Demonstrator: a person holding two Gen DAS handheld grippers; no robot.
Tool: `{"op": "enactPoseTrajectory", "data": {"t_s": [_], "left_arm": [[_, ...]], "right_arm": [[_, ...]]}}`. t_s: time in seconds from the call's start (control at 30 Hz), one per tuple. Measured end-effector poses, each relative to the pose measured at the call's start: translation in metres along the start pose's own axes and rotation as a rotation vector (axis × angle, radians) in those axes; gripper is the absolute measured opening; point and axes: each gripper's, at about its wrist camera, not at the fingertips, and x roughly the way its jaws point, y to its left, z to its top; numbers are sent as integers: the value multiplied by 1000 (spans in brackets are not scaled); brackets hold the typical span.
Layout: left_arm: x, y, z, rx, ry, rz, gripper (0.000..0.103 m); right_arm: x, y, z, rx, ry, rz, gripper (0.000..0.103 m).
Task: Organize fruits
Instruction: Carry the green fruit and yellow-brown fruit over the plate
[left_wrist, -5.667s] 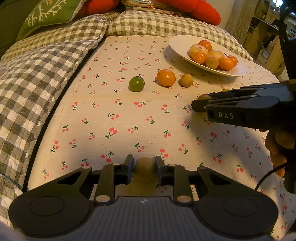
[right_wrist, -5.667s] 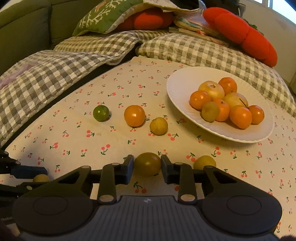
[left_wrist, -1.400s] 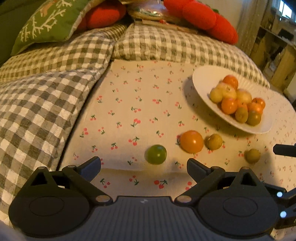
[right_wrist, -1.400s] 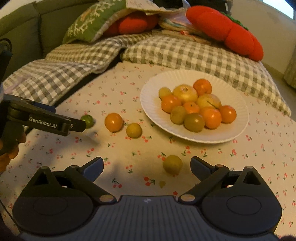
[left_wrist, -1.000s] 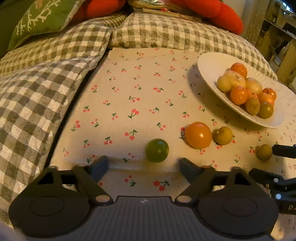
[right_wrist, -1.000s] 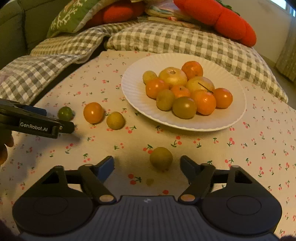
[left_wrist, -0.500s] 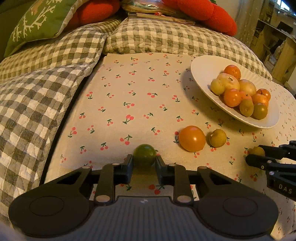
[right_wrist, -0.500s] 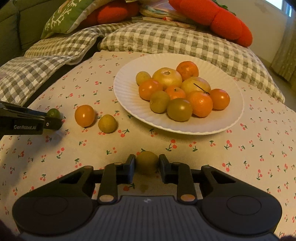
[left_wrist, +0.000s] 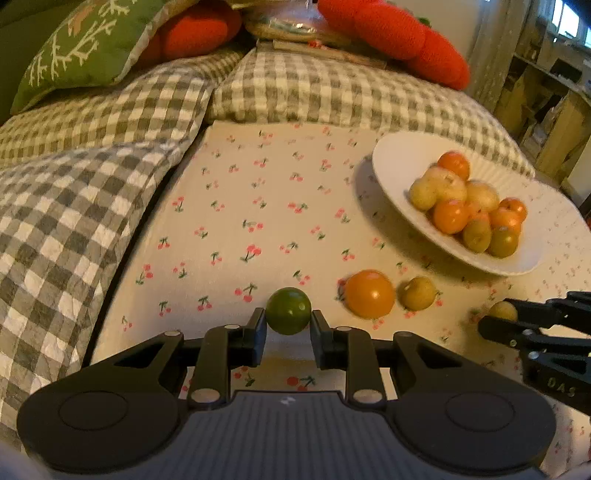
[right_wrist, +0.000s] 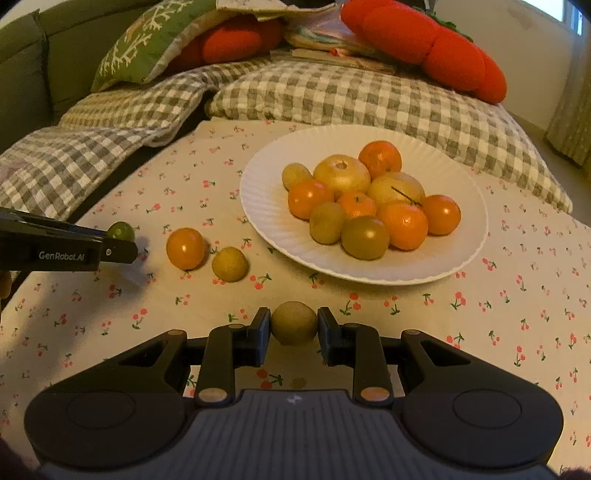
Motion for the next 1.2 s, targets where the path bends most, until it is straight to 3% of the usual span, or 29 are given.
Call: {"op": "enactPoseTrajectory", "data": {"t_s": [0.37, 0.77, 1.2], "left_arm": [[-16, -5, 8, -7, -64, -41, 16], [-17, -15, 36, -11, -110, -93, 16], [20, -59, 79, -4, -88, -149, 16]], "right_arm": [[-27, -16, 16, 49, -84, 38, 24], [-49, -65, 31, 188, -154, 2, 25], [-29, -100, 50, 259, -140, -60, 25]]}}
